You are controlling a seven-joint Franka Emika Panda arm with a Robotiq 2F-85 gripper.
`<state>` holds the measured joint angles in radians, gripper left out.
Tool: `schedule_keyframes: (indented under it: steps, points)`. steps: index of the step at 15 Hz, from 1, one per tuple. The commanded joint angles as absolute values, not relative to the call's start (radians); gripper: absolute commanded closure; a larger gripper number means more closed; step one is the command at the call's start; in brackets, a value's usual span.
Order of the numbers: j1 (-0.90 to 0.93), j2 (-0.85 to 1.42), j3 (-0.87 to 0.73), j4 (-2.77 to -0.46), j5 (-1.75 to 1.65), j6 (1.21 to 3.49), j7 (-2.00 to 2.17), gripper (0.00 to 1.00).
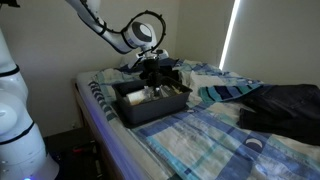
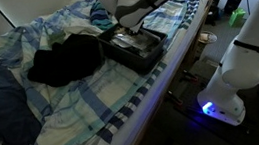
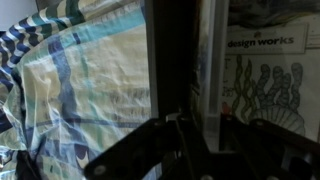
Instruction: Take one book out of the box and put it on the bed
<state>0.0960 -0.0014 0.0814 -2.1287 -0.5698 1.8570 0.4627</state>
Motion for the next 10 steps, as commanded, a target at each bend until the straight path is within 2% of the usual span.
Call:
schedule_keyframes:
  steps: [1, 2, 4, 5, 7, 9, 10]
  points:
    - [0.095, -0.014, 0.086, -2.126, -0.585, 1.829, 0.484, 0.58]
    - [0.095, -0.014, 0.086, -2.126, -0.585, 1.829, 0.484, 0.54]
    - [0.094, -0.015, 0.085, -2.123, -0.584, 1.829, 0.478, 0.6]
    - [0.094, -0.015, 0.085, -2.123, -0.586, 1.83, 0.479, 0.81]
    - [0.093, -0.014, 0.084, -2.121, -0.585, 1.829, 0.479, 0.86]
    - [0.093, -0.015, 0.084, -2.12, -0.585, 1.83, 0.478, 1.0]
    - [0.092, -0.015, 0.084, -2.12, -0.584, 1.83, 0.477, 1.0]
